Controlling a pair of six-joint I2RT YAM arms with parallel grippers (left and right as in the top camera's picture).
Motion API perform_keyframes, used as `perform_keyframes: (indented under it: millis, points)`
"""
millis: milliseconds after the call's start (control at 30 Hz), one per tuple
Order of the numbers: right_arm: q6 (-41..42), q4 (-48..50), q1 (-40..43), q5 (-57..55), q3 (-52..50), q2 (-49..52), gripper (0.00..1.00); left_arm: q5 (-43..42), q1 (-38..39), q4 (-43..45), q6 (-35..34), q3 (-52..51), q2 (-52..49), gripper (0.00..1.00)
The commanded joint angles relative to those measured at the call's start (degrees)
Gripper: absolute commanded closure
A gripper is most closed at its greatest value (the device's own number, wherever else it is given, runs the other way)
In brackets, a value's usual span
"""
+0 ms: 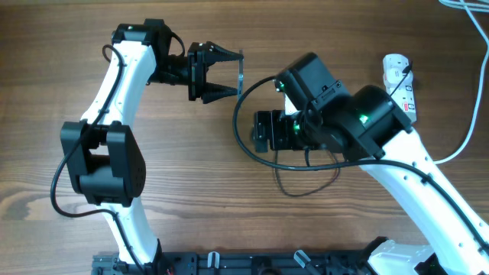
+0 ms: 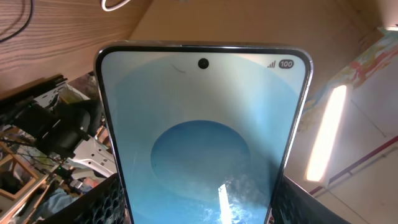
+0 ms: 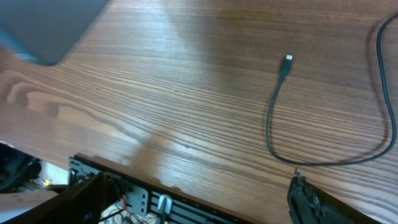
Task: Plug charger to phone and switch on socket
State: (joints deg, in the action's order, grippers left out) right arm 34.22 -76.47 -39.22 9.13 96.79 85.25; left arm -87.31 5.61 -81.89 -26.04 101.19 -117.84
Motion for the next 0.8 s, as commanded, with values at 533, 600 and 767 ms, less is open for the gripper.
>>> perform_keyframes:
  millis: [533, 600, 767]
  points:
    - [2.01, 5.62, -4.44, -14.91, 9.4, 7.45, 0.11, 7.13, -0.26, 5.66, -12.15, 1.25, 1.81, 0.37]
    - [2.89, 8.31, -4.48, -14.97, 9.4, 8.98, 0.11, 8.22, -0.26, 5.66, -12.17, 1.25, 1.81, 0.37]
    - [4.0, 13.7, -4.48, -17.29, 9.4, 11.23, 0.16, 11.39, -0.2, 5.64, -12.17, 1.25, 1.81, 0.37]
